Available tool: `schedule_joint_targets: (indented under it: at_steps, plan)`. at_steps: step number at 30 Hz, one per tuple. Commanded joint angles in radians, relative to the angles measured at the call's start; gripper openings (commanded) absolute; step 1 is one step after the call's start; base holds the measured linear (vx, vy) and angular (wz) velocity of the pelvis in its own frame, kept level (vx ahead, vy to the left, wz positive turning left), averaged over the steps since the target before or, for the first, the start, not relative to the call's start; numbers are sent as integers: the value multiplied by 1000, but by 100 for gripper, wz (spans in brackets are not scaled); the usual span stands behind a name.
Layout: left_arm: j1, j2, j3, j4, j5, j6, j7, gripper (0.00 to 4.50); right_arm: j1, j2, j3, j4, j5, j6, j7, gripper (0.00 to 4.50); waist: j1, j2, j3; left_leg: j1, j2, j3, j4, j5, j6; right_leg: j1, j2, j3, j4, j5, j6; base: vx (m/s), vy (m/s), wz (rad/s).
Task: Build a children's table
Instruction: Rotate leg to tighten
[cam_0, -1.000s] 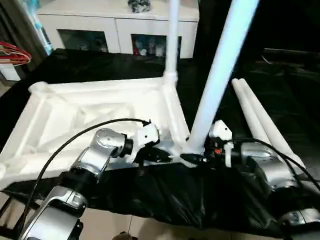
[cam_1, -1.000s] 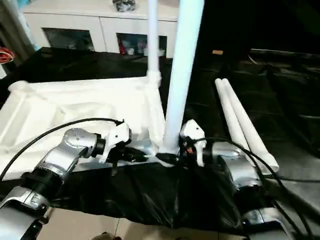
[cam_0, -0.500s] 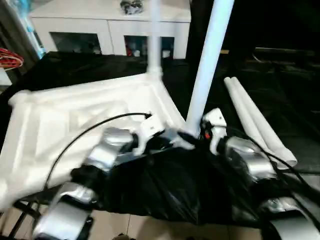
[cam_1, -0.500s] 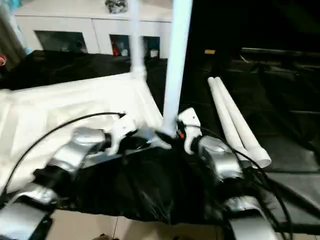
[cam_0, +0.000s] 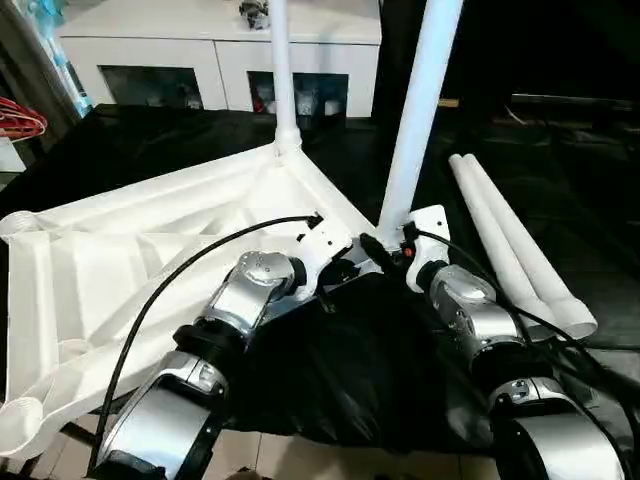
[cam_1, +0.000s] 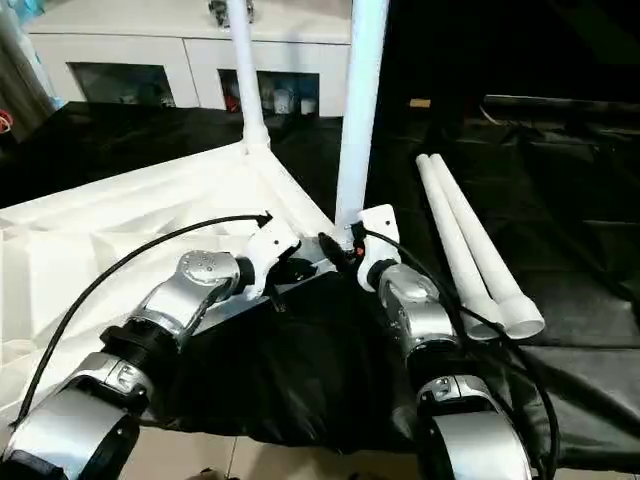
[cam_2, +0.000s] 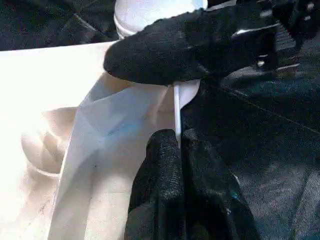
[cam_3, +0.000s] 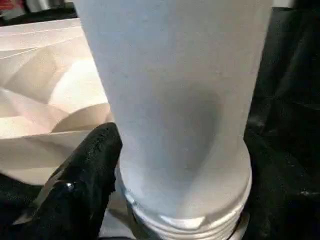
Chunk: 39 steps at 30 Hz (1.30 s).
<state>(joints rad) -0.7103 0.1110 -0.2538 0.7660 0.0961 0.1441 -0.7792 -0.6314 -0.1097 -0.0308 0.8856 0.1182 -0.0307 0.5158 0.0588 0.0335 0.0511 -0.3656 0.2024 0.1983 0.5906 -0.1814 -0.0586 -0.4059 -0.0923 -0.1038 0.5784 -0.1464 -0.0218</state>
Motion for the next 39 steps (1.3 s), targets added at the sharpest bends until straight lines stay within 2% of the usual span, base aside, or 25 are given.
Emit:
schedule_joint_targets:
  at_steps: [1,6,10,13,15,16,17,21,25,27,31,32,34,39]
  plan:
    - [13,-9,-8,-58,-48,-70,-73,0,12,3,58,2,-8,-7,89,404,4,-10,-71,7,28,-19,-67,-230,71,55,-63,45,-69,-312,-195,0,0,0]
    - [48,39,-21,-116,-80,-82,-189,0,44,-65,83,-40,-13,-60,214,404,9,-11,-72,7,31,-16,-65,-208,80,56,-64,47,-63,-277,-214,0,0,0]
    - [60,77,-24,-140,-93,-90,-270,0,89,-128,107,-106,3,-46,392,404,21,-9,-72,5,35,-13,-63,-196,102,55,-60,48,-59,-258,-216,0,0,0]
    - [70,104,-23,-160,-111,-91,-341,0,116,-171,123,-153,22,-38,500,404,31,-9,-71,7,36,-12,-64,-203,98,54,-61,48,-60,-276,-214,0,0,0]
    - [73,119,-25,-167,-113,-87,-367,0,127,-189,134,-171,31,-31,547,404,32,-9,-70,10,35,-12,-64,-213,91,52,-62,48,-64,-300,-209,0,0,0]
    - [75,133,-28,-172,-115,-82,-391,0,134,-206,150,-185,33,-23,590,404,34,-6,-69,11,36,-13,-65,-222,87,52,-62,48,-66,-314,-205,0,0,0]
    - [77,138,-30,-176,-116,-80,-400,0,137,-212,157,-189,34,-21,607,404,33,-7,-69,8,36,-15,-66,-222,85,53,-61,47,-64,-315,-203,0,0,0]
    - [84,163,-41,-193,-119,-74,-448,0,151,-238,186,-226,36,19,703,368,35,-4,-69,10,36,-15,-67,-229,81,51,-59,47,-65,-314,-204,0,0,0]
    - [87,165,-41,-201,-121,-68,-460,0,154,-241,190,-239,36,28,721,337,36,-6,-71,9,37,-15,-66,-215,78,51,-61,48,-61,-293,-212,0,0,0]
    - [88,163,-41,-202,-121,-66,-463,0,155,-241,196,-243,37,32,725,330,37,-8,-71,9,37,-15,-66,-210,77,52,-62,48,-61,-296,-211,0,0,0]
    - [89,163,-43,-205,-124,-64,-463,0,157,-241,198,-250,43,40,731,290,38,-8,-70,10,37,-15,-66,-210,74,51,-63,48,-63,-316,-201,0,0,0]
    - [91,160,-40,-208,-125,-64,-458,0,162,-236,193,-258,53,64,737,285,39,-12,-71,10,37,-15,-66,-207,74,52,-62,49,-63,-314,-200,0,0,0]
    - [93,146,-32,-210,-127,-62,-437,0,169,-223,173,-267,77,95,732,278,41,-12,-71,9,37,-15,-66,-201,79,51,-62,49,-62,-310,-199,0,0,0]
    - [65,89,-16,-174,-94,-32,-299,0,150,-166,119,-206,64,61,556,275,37,-15,-69,10,36,-16,-67,-205,61,48,-66,50,-67,-352,-184,0,0,0]
